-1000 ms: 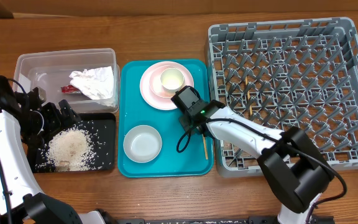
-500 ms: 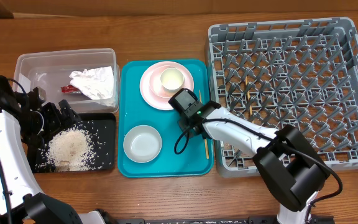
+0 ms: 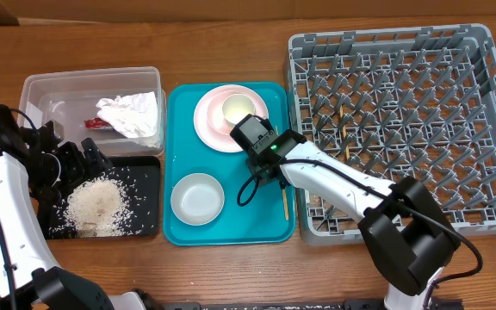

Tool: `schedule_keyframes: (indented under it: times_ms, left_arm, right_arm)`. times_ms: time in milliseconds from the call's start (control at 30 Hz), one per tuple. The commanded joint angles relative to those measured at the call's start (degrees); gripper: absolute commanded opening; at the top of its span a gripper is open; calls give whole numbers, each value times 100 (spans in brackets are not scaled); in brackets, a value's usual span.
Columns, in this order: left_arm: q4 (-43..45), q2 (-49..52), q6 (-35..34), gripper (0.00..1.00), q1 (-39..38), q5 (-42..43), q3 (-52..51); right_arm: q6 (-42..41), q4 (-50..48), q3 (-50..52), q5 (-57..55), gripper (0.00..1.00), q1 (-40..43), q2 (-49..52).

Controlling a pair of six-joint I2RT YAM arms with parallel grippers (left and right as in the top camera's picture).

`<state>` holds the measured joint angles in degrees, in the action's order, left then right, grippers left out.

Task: Sort waste into correct bins and load items into the dishwasher
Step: 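Lower the right gripper and close it on the second chopstick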

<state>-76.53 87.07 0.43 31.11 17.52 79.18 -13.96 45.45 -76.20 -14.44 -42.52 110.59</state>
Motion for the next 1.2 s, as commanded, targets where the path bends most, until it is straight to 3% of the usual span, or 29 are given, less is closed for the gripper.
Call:
schedule_keyframes:
  times_ms: [0,200,300,500,833,900,1033,1167]
  left_arm:
    - [11,-28,87,100,-48,-13,114]
    - [11,-28,87,100,-48,-13,114]
    - [11,-28,87,100,-48,-13,114]
    - [11,-28,87,100,-48,-13,114]
    - [11,-28,87,100,-48,-13,114]
    - [11,-28,87,100,-48,-13,114]
    - [11,-28,87,100,-48,-13,114]
    - [11,-28,87,100,-48,-13,114]
  right_arm:
    - [-483,-9,-90,-96,38,-17,256]
    - [-920,192,-90,-94,40,-17,490]
    - [-1010,203,-90,-63,45,-17,496]
    - [-1010,247,-90,872,46,-24,496]
    - [-1005,457,-92,1266,52,-22,496]
    - [-1005,457,-92,1266,50,-22,494]
    - [-1008,457,-92,1263,31,-22,494]
    - [-1008,457,-92,1261,26,-22,496]
